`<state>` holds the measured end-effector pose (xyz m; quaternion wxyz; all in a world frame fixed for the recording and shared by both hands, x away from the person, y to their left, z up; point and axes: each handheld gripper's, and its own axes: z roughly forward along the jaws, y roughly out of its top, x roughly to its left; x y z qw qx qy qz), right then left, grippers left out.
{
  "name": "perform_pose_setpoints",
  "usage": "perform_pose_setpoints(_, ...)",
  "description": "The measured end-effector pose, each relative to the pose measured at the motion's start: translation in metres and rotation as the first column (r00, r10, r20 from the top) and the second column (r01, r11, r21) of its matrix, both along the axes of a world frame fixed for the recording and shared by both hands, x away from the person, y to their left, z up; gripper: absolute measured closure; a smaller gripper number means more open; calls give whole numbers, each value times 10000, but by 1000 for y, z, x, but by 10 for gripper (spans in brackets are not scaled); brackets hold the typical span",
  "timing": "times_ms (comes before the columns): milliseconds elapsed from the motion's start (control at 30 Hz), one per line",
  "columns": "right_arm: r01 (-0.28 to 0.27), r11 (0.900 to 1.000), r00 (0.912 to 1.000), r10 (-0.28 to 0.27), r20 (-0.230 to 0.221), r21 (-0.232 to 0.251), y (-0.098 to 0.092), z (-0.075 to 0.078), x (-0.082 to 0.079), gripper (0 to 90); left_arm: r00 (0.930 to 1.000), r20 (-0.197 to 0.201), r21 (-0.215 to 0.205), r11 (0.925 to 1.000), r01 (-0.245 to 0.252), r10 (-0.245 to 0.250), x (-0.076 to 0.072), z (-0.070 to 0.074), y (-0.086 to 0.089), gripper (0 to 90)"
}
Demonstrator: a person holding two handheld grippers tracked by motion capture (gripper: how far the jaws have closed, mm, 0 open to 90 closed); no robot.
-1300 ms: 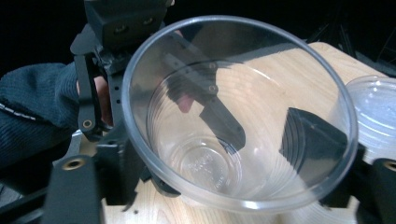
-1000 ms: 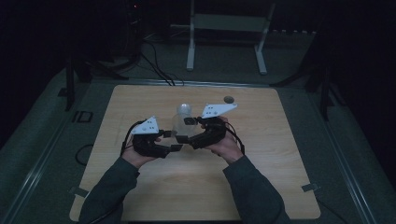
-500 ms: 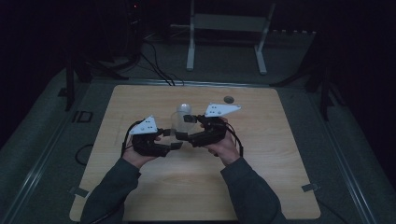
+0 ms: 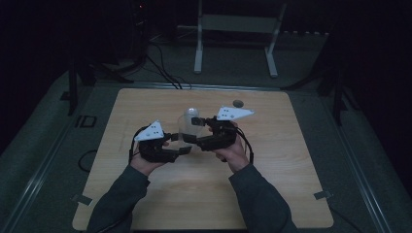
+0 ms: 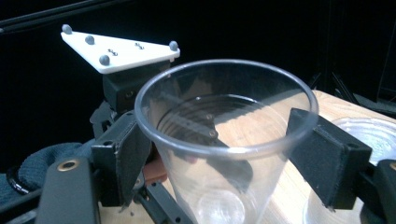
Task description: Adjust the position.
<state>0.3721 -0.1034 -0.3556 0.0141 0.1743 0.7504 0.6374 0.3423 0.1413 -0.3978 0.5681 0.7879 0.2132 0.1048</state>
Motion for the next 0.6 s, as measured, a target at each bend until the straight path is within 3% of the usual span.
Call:
perform_pose_setpoints(200, 32, 9999, 10000, -33, 65, 98, 1, 0, -1, 239, 9999, -93, -222, 9997, 91, -93, 0, -4, -4, 408)
perform_pose_setpoints(433, 118, 9999, 9997, -119, 214, 49, 1, 0, -2, 273, 9997, -158, -175, 9996, 201, -204, 1, -4, -4, 406)
perform_pose_setpoints(600, 204, 9998, 9992, -204, 348, 9, 0, -1, -3, 285, 9999, -102, -11, 10000, 10, -10, 0, -4, -4, 333)
